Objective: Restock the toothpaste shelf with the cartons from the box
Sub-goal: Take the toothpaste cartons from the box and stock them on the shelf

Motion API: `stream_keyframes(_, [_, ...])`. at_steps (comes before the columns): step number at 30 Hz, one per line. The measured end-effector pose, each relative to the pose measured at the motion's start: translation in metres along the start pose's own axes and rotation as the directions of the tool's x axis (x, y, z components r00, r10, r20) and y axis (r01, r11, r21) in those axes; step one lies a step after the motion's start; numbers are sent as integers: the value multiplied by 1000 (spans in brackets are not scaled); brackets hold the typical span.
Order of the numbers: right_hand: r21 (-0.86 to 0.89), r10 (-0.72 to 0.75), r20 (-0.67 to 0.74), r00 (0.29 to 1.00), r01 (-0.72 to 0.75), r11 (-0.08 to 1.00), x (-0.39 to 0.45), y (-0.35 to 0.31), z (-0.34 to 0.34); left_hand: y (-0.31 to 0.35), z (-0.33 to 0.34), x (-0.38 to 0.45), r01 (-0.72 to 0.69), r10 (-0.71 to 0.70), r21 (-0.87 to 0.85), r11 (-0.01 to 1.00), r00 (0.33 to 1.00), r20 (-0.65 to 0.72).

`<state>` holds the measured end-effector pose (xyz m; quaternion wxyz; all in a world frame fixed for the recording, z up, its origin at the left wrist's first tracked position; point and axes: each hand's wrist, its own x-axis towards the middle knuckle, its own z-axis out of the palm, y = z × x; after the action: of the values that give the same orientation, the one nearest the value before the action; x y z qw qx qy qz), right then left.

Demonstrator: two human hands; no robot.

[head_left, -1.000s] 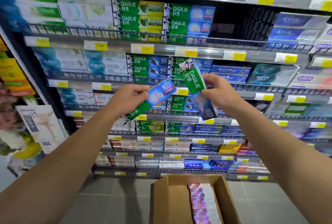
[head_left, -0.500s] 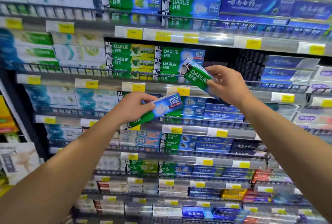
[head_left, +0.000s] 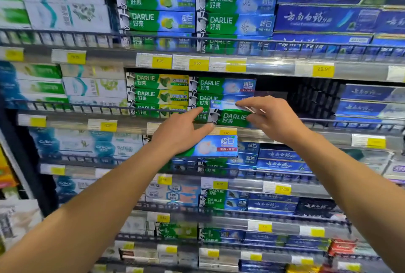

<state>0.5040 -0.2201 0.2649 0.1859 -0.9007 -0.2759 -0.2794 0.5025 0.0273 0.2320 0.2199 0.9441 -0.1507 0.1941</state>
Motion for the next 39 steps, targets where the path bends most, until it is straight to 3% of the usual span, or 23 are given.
stream_keyframes(3, [28, -18, 68, 998, 17, 999, 8, 0, 4, 6, -2, 9, -14, 15, -88, 996, 1000, 10])
stream_keyframes(8, [16, -18, 59, 998, 18, 1000, 12, 8, 11, 7, 0, 17, -41, 42, -431, 902, 999, -8])
stream_keyframes(12, [7, 143, -20, 990, -142, 990, -3, 29, 22, 5, 7, 21, -43, 8, -504, 862, 997, -73])
stream_keyframes(16, [299, 369, 11, 930, -355, 886, -21, 52, 27, 1, 10, 25, -42, -22, -574, 818, 994, -105])
stream_keyframes(19, [550, 437, 18, 899, -374, 747, -23, 61, 31, 0, 14, 30, -44, -36, -617, 786, 993, -116])
stream_keyframes(22, [750, 502, -11, 865, -325, 576, -20, 61, 32, 3, 17, 34, -18, -70, -587, 809, 989, -128])
stream_keyframes(24, [787, 534, -44, 845, -300, 539, -15, 61, 32, 2, 19, 38, -13, -68, -516, 856, 988, -137])
stream_keyframes(27, [774, 549, -87, 831, -290, 562, -5, 63, 28, -5, 19, 39, 51, -99, -385, 921, 989, -106])
stream_keyframes(32, [771, 580, -124, 805, -291, 567, 14, 72, 21, -19, 12, 35, 24, -45, -163, 986, 991, -129])
stream_keyframes(39, [715, 602, -168, 781, -325, 620, 37, 79, 24, -24, 2, 38, -14, 1, -70, 997, 985, -175])
